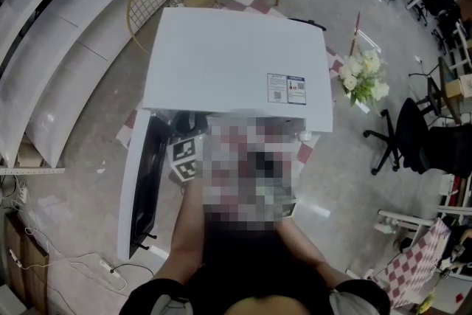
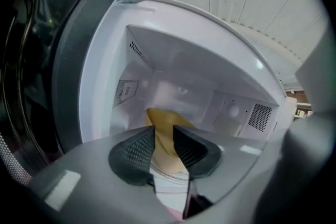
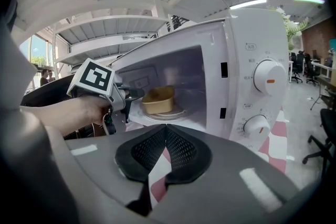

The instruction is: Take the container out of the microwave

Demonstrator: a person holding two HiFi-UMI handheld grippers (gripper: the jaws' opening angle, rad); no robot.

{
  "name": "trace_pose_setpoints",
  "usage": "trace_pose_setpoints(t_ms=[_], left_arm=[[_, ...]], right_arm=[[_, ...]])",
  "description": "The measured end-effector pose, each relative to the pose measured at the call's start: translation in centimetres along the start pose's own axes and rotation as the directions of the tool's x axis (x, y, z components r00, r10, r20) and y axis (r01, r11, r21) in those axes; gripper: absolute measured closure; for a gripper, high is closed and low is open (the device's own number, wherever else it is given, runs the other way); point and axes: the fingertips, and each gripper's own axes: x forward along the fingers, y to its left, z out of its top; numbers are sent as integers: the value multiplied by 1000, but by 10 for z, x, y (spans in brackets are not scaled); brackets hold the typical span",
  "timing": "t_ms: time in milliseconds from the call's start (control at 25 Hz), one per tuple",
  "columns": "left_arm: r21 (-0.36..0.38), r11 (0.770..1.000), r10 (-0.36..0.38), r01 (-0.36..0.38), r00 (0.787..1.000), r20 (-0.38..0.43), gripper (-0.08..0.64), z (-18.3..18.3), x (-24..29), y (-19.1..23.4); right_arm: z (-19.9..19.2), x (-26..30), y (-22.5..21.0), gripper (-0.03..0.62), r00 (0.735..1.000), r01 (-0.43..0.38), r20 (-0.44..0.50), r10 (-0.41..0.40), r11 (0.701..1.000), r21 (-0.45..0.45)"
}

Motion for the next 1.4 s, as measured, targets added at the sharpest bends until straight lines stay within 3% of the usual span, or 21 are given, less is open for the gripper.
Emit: trace_pose_setpoints(t_ms=[920, 1240, 1400], left_arm=[[-20, 1000, -7, 6, 998, -59, 434, -14, 16, 4], [-61, 998, -17, 14, 998, -54, 470, -14, 18, 3], [-55, 998, -16, 13, 998, -59, 525, -14, 19, 2]], right_arm=[[-3, 5, -10, 592, 1000, 24, -10, -24, 1000, 13], [-5, 1, -11, 591, 999, 32, -9, -32, 999, 15], [-5, 0, -12, 591, 999, 38, -6, -37, 999, 16]])
